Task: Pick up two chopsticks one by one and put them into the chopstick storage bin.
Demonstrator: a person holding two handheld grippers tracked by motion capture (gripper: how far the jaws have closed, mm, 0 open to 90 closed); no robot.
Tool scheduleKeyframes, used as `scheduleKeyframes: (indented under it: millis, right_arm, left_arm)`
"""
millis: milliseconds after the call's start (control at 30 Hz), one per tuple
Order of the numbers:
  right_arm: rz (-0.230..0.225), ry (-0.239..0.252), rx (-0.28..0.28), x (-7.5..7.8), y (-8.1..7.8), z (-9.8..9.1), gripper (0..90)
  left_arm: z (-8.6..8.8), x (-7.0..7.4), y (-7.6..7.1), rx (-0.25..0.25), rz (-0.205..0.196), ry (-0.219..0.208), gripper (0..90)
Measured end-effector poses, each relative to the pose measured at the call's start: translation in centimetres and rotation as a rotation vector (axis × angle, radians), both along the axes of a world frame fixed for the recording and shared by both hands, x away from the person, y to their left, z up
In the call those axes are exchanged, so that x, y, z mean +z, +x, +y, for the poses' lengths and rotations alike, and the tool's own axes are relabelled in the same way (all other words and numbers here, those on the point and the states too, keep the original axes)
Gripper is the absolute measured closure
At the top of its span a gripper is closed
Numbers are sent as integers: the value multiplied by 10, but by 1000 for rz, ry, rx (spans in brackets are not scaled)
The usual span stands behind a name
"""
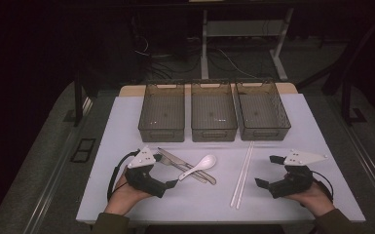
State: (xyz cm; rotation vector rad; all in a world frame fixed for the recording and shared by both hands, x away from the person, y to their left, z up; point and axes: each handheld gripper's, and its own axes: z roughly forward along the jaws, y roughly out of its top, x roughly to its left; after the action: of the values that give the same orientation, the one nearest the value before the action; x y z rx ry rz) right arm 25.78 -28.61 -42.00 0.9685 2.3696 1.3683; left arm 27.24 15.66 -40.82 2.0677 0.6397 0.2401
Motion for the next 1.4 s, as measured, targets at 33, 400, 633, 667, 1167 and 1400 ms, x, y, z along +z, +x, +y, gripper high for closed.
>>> scheduleKeyframes:
  millis: [33,400,633,667,1167,1400]
  right_arm:
    - [0,1,6,0,-1,0,8]
    - [5,25,-1,8,2,-3,8]
    - [18,42,-11,11,10,-3,8]
    - [19,44,-11,11,12,-2,8]
    - [35,31,6,13,34,15,8]
    - [36,30,13,15,40,20,8]
  left_arm:
    - [-3,0,-1,-4,0,4,0]
    - [-1,-1,-1,8,4,11,0]
    - [3,-1,-1,5,-1,22,0]
    - [4,-1,-1,4,0,22,0]
    - [9,-2,-1,-1,2,25,0]
    - [10,-3,-2,-6,1,13,0]
